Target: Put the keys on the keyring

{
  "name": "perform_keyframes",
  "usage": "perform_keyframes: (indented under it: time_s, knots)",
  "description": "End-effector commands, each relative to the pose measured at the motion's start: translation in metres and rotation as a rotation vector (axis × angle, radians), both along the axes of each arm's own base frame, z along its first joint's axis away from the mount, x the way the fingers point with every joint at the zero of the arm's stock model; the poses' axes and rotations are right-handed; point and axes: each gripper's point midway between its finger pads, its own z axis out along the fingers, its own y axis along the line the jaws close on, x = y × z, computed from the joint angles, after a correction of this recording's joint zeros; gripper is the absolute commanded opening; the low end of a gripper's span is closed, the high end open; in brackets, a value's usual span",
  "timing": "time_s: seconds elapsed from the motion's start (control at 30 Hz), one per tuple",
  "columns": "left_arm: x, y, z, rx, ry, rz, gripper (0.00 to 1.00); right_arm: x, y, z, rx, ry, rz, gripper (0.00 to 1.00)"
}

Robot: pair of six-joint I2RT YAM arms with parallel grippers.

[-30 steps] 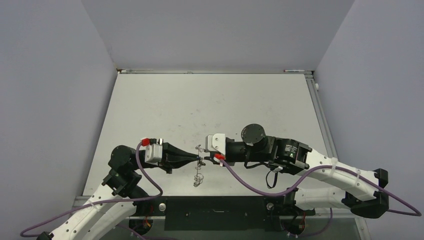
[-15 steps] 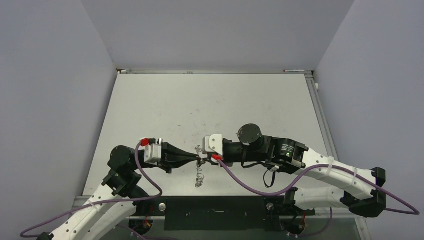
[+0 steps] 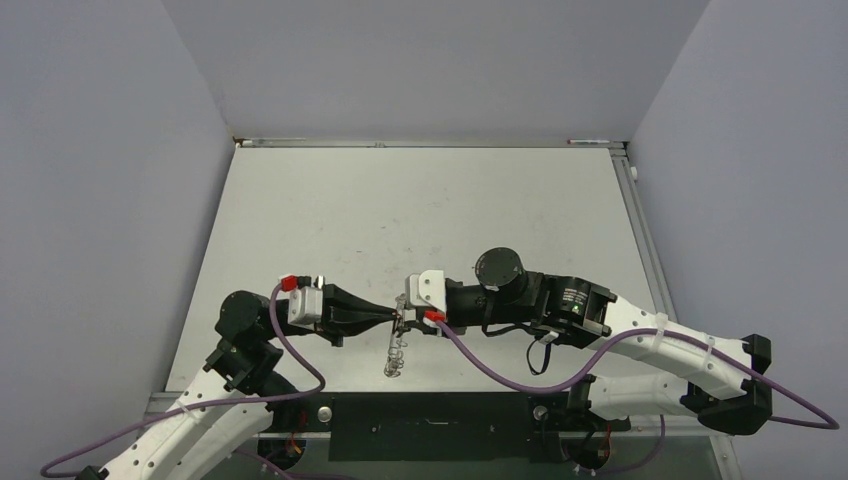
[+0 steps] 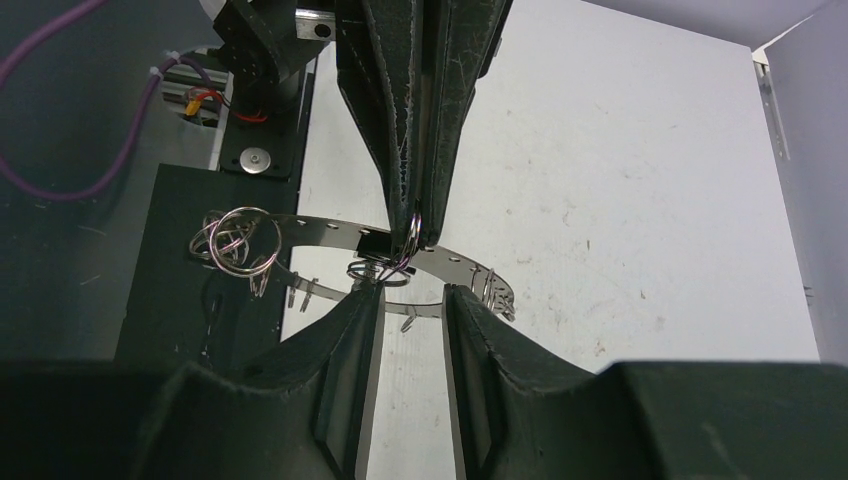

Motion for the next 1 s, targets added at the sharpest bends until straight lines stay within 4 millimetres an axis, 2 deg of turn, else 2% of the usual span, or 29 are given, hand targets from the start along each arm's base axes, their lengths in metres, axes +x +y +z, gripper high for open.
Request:
perform_keyframes:
  time_s: [0.0, 0.17, 0.33, 0.47, 0.8, 0.97]
  knots:
    - [0.000, 0.004, 0.019, -0.057, -0.064, 0.015, 0.00, -0.006, 0.007, 0.015, 0.052, 0.001, 0.041, 0.29]
    - [0.000, 0.004, 0.020, -0.058, -0.066, 0.018, 0.00, -0.007, 0.006, 0.014, 0.050, 0.004, 0.039, 0.28]
    - [0.003, 0.008, 0.022, -0.068, -0.077, 0.052, 0.00, -0.002, 0.000, 0.014, 0.048, -0.006, 0.002, 0.34]
    - [0.003, 0.007, 0.022, -0.064, -0.074, 0.047, 0.00, -0.001, 0.002, 0.013, 0.057, -0.001, -0.004, 0.34]
    - [0.002, 0.007, 0.021, -0.065, -0.073, 0.041, 0.00, 0.003, 0.009, 0.023, 0.096, -0.019, -0.013, 0.30]
    - [0.002, 0.007, 0.020, -0.061, -0.070, 0.038, 0.00, 0.003, 0.012, 0.019, 0.085, -0.012, -0.009, 0.23]
